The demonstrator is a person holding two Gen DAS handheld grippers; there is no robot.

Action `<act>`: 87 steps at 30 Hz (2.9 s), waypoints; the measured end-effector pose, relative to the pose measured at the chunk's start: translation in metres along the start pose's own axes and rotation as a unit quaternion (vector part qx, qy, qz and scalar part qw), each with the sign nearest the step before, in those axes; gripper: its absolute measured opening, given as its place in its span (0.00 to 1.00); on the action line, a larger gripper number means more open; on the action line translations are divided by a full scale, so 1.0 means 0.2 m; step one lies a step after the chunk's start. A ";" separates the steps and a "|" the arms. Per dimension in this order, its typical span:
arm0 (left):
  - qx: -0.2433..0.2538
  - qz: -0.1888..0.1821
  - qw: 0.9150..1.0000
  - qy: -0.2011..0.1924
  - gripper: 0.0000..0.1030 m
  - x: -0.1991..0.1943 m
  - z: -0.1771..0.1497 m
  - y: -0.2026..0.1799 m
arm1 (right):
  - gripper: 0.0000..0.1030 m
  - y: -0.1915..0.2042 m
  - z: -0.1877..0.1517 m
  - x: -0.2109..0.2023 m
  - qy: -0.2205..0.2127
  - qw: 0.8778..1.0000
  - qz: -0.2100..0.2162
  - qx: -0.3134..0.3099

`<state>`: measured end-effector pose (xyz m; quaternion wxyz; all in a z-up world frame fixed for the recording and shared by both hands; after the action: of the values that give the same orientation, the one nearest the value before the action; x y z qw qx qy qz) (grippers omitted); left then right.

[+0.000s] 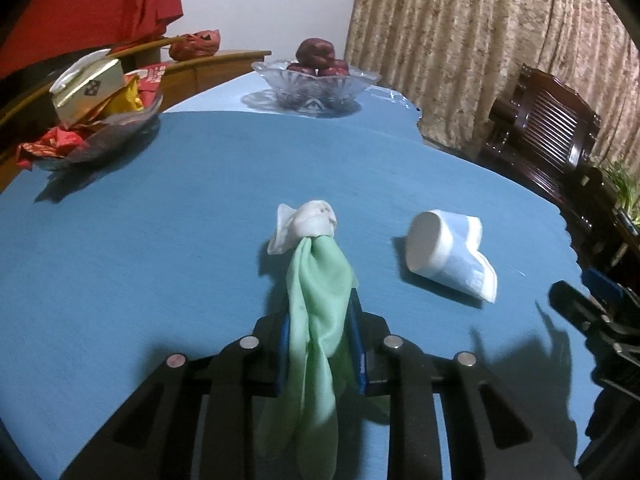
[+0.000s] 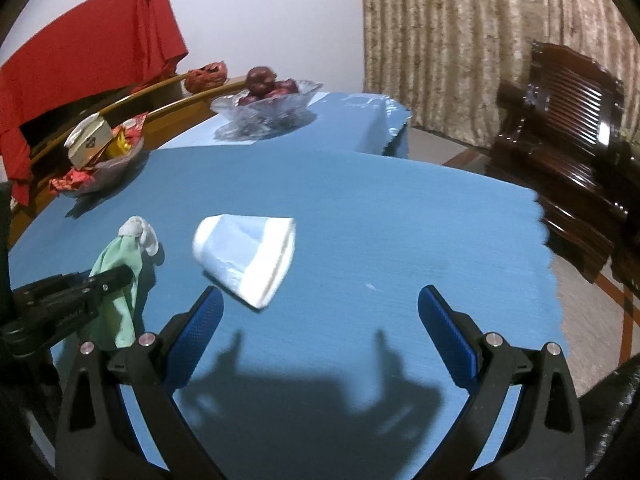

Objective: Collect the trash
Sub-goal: 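Hold the green glove with the left tool while the right tool grasps the white paper cup, then carry the glove and paper cup over the trash bin with both tools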

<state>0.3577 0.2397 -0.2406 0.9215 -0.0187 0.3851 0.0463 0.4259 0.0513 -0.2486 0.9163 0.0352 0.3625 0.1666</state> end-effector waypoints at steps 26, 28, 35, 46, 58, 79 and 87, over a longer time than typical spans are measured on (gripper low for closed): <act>-0.020 -0.001 1.000 -0.004 0.24 0.12 0.02 0.24 | 0.86 0.26 0.05 0.44 0.066 0.997 -0.004 0.026; -0.019 0.000 1.000 -0.003 0.24 0.11 0.02 0.24 | 0.72 0.26 0.04 0.45 0.077 0.997 0.005 0.027; -0.015 0.002 1.000 -0.004 0.24 0.08 0.02 0.21 | 0.69 0.26 0.03 0.38 0.073 0.997 0.016 0.025; 0.012 -0.004 1.000 -0.026 0.24 -0.11 0.06 0.05 | 0.69 0.18 0.05 0.05 0.042 0.999 0.022 0.021; 0.040 -0.037 0.998 -0.040 0.24 -0.44 0.00 -0.31 | 0.69 -0.06 -0.01 -0.49 0.009 1.000 0.009 0.028; 0.124 -0.150 0.979 -0.067 0.24 -0.95 -0.17 -1.20 | 0.69 -0.72 -0.31 -1.41 -0.040 0.993 -0.077 0.084; 0.158 -0.190 0.966 -0.073 0.24 -1.02 -0.19 -1.50 | 0.69 -0.96 -0.40 -1.61 -0.055 0.985 -0.118 0.109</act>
<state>0.2180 -0.0767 -0.1222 0.9303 0.0582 0.3085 -0.1895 0.2063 -0.2402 -0.1332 0.9388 0.1006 0.3291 0.0145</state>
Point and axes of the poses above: each gripper's, at about its wrist camera, not at the fingertips, and x roughly the way its jaws point, y to its left, z to its top, the point moved 8 cm from there along x, roughly the way its jaws point, and after that the axes turned 9 degrees about x, right-handed, at the moved point
